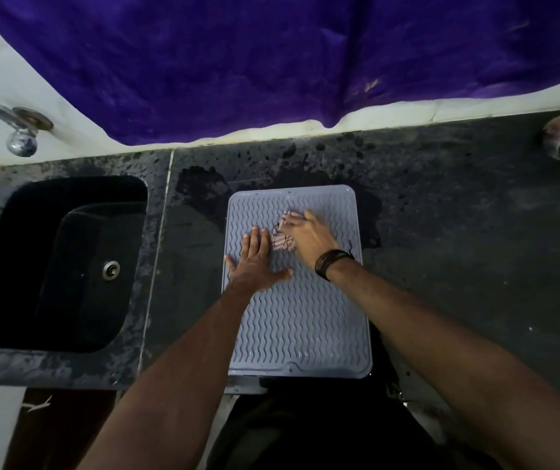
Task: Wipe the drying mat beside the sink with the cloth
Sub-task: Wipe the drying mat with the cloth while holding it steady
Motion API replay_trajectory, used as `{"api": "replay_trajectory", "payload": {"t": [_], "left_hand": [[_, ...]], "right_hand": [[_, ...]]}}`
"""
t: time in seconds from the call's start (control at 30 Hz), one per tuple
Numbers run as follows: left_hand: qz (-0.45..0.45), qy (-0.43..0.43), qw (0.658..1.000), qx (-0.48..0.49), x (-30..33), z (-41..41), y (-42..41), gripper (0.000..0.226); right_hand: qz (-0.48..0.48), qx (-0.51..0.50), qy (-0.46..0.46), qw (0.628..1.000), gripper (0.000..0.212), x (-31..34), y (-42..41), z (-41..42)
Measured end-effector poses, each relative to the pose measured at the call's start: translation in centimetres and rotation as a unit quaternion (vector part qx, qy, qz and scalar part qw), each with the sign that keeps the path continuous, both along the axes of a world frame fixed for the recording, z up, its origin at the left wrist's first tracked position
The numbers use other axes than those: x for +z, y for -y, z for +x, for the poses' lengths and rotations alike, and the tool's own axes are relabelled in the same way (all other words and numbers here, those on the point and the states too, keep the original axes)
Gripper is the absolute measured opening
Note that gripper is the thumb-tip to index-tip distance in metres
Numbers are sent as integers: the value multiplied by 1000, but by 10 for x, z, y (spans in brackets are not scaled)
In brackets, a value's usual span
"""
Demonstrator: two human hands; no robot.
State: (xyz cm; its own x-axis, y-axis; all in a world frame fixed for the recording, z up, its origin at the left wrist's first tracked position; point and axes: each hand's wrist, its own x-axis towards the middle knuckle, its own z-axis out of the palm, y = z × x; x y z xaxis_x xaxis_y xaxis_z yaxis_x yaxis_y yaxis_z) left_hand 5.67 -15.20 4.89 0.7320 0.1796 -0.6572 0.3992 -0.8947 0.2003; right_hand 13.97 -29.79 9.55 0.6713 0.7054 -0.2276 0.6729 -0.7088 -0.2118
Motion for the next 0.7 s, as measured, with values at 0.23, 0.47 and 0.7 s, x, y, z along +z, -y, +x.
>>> {"api": "replay_trajectory", "payload": {"t": [0.23, 0.47, 0.7], "left_hand": [[-1, 1, 1000, 4, -1, -1, 1, 125], [2, -15, 1000, 4, 0, 0, 2, 121], [2, -12, 1000, 7, 3, -1, 1, 120]], "right_hand": [[-12, -20, -31, 999, 32, 12, 34, -13], [110, -11, 37, 993, 46, 25, -55, 28], [26, 48, 37, 998, 36, -1, -66, 43]]}}
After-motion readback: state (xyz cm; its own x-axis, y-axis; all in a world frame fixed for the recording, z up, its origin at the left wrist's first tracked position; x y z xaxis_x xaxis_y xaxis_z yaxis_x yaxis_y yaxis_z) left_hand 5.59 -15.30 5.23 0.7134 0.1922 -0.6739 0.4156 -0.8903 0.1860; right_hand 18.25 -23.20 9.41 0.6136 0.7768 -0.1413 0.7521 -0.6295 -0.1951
